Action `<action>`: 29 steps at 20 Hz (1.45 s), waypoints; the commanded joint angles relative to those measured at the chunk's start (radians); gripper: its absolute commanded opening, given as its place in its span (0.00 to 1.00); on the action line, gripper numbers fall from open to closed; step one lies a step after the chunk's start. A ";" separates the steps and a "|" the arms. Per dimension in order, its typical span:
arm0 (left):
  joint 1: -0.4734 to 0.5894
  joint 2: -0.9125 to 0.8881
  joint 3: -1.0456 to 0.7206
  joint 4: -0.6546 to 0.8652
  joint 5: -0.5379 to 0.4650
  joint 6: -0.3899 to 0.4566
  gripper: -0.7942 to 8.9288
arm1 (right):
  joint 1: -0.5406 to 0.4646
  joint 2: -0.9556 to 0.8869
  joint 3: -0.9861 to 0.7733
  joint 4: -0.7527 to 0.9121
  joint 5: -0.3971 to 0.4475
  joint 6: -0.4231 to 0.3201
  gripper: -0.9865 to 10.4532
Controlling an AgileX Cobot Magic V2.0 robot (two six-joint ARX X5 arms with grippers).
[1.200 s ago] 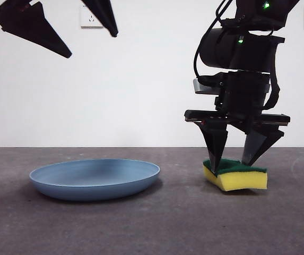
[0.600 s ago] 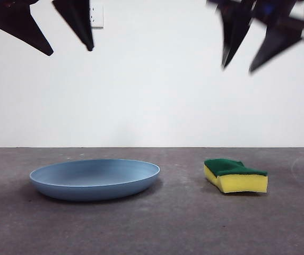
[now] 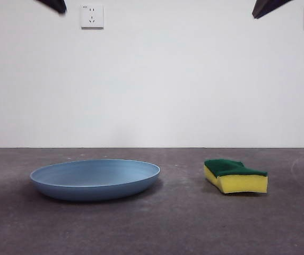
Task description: Pick up the plate,pick up the cloth,clean the plate with the cloth
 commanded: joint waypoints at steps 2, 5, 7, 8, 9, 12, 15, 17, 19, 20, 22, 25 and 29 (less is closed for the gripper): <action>-0.008 -0.132 -0.180 0.084 -0.001 0.035 0.07 | 0.027 -0.114 -0.204 0.132 0.050 -0.003 0.08; -0.008 -0.278 -0.389 0.222 0.002 0.024 0.07 | 0.032 -0.150 -0.272 0.140 0.050 0.003 0.08; -0.008 -0.315 -0.417 0.209 0.003 -0.045 0.08 | 0.031 -0.146 -0.272 0.132 0.047 0.008 0.09; -0.008 -0.315 -0.416 0.203 0.003 -0.064 0.08 | 0.031 -0.147 -0.271 0.132 0.047 0.007 0.09; -0.008 -0.314 -0.416 0.204 0.001 -0.062 0.08 | 0.031 -0.147 -0.271 0.132 0.047 0.007 0.09; -0.008 -0.310 -0.416 0.206 0.000 -0.062 0.08 | 0.031 -0.148 -0.271 0.131 0.047 0.006 0.09; -0.008 -0.310 -0.416 0.206 -0.003 -0.062 0.08 | 0.031 -0.148 -0.271 0.131 0.047 0.007 0.09; -0.008 -0.310 -0.416 0.206 -0.003 -0.062 0.08 | 0.031 -0.148 -0.271 0.131 0.047 0.006 0.09; -0.008 -0.311 -0.416 0.203 -0.001 -0.062 0.08 | 0.031 -0.149 -0.271 0.131 0.047 0.007 0.09; -0.005 -0.330 -0.416 0.198 -0.006 -0.050 0.08 | 0.031 -0.149 -0.271 0.131 0.047 0.007 0.09; 0.031 -0.384 -0.416 0.193 -0.031 0.064 0.08 | 0.031 -0.148 -0.271 0.131 0.047 0.006 0.09; 0.167 -0.493 -0.432 0.226 -0.006 0.069 0.08 | 0.031 -0.149 -0.271 0.131 0.047 0.006 0.09; 0.396 -0.652 -0.510 0.248 0.163 0.071 0.08 | 0.031 -0.149 -0.271 0.131 0.047 0.006 0.09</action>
